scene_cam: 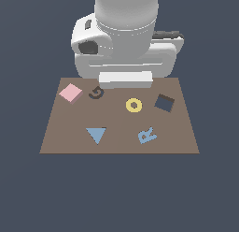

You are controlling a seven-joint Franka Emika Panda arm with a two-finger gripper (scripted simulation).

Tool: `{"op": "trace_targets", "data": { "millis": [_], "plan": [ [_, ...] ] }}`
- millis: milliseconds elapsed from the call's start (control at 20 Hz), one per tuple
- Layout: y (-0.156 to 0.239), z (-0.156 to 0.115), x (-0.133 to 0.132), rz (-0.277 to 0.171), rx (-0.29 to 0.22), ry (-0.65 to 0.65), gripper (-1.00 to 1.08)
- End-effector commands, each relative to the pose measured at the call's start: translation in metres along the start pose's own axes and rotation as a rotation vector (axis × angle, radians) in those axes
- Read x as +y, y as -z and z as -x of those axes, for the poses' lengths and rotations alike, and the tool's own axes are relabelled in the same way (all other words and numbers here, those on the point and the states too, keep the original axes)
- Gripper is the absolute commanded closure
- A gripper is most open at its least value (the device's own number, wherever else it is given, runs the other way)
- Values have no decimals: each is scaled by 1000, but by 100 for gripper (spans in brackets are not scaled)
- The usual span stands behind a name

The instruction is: Insert a designated object into the corresponding slot on a board.

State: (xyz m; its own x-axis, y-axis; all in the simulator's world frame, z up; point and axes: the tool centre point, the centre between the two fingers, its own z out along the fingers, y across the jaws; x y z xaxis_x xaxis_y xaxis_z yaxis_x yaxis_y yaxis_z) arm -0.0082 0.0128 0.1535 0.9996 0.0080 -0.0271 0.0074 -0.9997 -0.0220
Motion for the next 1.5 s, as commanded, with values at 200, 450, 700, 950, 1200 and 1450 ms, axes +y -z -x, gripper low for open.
{"op": "trace_targets", "data": {
  "millis": [200, 450, 700, 950, 1200, 1450],
  "plan": [
    [-4, 0, 9, 1, 1, -27, -92],
    [-22, 1, 45, 4, 7, -134, -92],
    [-51, 11, 104, 10, 17, -314, -92],
    [-80, 32, 159, 13, 27, -488, -92],
    [-96, 48, 187, 15, 32, -586, -92],
    [-101, 53, 194, 14, 33, -613, -92]
  ]
}}
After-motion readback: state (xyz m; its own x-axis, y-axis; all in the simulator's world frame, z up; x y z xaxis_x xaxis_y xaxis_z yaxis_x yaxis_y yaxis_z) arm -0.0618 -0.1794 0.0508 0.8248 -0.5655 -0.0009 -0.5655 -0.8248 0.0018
